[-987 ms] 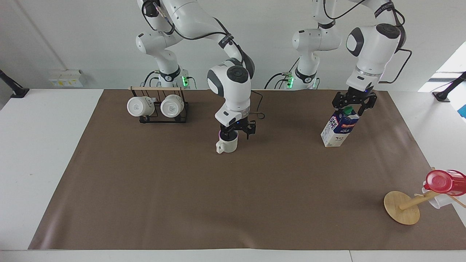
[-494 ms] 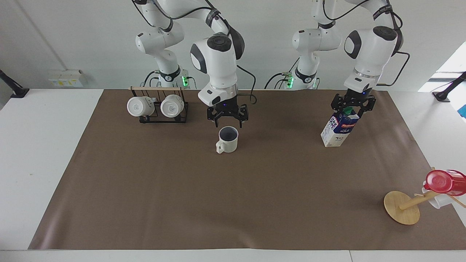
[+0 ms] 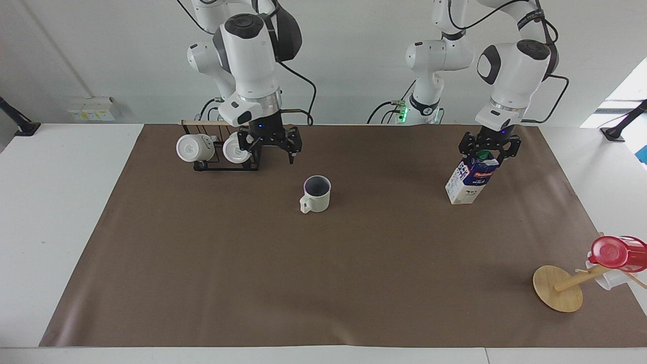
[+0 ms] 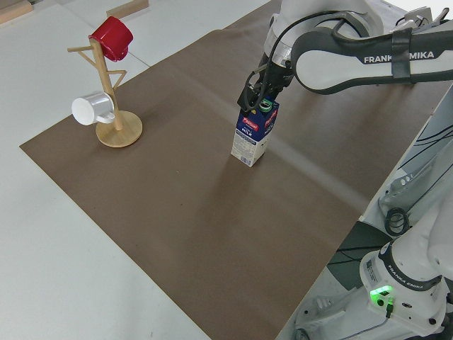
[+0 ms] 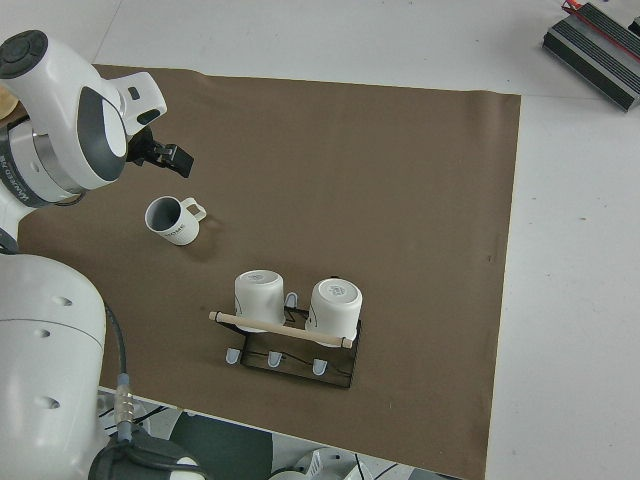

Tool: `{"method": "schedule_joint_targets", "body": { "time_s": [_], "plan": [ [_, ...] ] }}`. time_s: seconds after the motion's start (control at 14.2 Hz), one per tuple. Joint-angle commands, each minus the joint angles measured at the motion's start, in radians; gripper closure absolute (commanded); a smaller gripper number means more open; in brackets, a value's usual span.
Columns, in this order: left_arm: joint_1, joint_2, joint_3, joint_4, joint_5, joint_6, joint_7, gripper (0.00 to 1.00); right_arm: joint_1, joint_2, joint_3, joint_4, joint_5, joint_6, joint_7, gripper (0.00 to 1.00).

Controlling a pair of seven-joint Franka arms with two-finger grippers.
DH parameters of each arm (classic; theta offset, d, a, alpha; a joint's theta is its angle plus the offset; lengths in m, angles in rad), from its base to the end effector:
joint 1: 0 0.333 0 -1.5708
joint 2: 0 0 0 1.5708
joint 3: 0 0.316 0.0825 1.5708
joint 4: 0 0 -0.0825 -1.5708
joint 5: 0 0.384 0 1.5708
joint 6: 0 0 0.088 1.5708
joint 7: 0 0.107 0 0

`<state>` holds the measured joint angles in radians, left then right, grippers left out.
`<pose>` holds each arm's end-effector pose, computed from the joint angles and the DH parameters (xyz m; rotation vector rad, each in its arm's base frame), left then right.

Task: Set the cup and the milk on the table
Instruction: 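Set the mug down at the table center with the right gripper, then lift the carton with the left gripper while the right gripper withdraws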

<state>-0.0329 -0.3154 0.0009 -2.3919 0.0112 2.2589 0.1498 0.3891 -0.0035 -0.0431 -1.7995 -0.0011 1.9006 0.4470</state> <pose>0.4620 -0.0145 0.4559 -3.0953 0.2920 -0.2830 0.5389 0.1942 0.5467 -3.0945 0.1559 -0.1501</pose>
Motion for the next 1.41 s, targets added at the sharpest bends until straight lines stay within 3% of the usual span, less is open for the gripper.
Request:
{"method": "schedule_joint_targets", "body": {
  "time_s": [0.0,0.63,1.06,1.34],
  "plan": [
    [0.007,-0.008,0.002,-0.016,0.015,-0.005,0.002,0.00,-0.091,-0.047,0.008,-0.012,0.001,-0.067,-0.105,0.00],
    [0.010,-0.005,0.002,-0.007,0.015,-0.022,0.001,0.23,-0.332,-0.095,0.006,-0.011,0.003,-0.184,-0.284,0.00],
    [0.010,0.006,0.002,0.028,0.015,-0.059,0.007,0.41,-0.351,-0.090,0.002,0.067,-0.014,-0.221,-0.287,0.00],
    [-0.002,0.025,0.001,0.098,0.015,-0.111,-0.009,0.43,-0.363,-0.084,-0.018,0.169,0.009,-0.302,-0.292,0.00]
  ]
}}
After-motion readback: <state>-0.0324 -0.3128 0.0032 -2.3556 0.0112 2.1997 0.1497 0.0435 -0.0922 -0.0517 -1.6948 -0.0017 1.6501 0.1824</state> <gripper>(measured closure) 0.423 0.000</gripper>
